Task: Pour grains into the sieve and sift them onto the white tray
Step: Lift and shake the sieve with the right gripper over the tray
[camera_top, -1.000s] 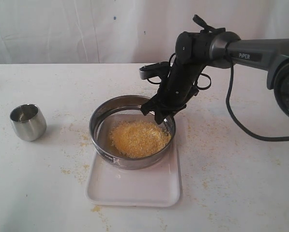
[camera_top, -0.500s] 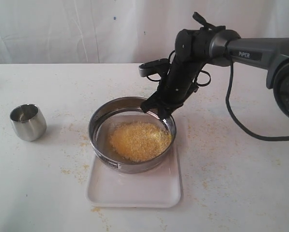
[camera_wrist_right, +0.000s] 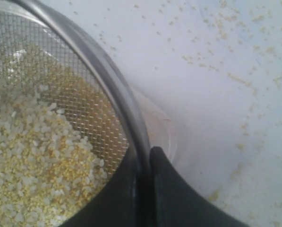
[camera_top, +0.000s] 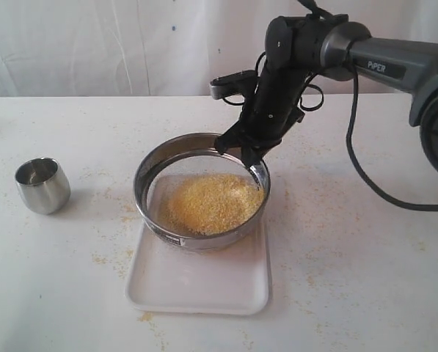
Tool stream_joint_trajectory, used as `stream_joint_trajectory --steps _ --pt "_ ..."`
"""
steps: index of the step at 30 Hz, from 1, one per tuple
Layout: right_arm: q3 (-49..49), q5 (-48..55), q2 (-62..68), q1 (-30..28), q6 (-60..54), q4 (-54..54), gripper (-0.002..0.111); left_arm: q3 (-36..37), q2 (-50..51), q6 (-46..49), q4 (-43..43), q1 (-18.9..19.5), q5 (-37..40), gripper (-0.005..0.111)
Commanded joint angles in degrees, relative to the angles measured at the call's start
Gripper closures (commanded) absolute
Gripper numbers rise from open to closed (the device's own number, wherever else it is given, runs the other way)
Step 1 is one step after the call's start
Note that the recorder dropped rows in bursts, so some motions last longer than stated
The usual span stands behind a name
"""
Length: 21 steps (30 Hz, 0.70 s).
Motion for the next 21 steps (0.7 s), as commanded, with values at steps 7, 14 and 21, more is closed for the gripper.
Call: stream_joint_trajectory --steps 7,14,21 --pt "-0.97 1.47 -2.95 0.29 8.85 -5.84 0.108 0.13 -0.26 -0.37 0.00 0.14 0.16 0.107" --pt "-0.85 -0.80 -3.90 2.55 8.73 -7.96 0.108 0.13 -0.26 -0.38 0.00 0.14 0.16 0.107" --pt "-0.85 7.43 -3.90 3.65 -4.52 0.35 0.108 0.13 -0.26 -0.38 0.00 0.14 0.16 0.107"
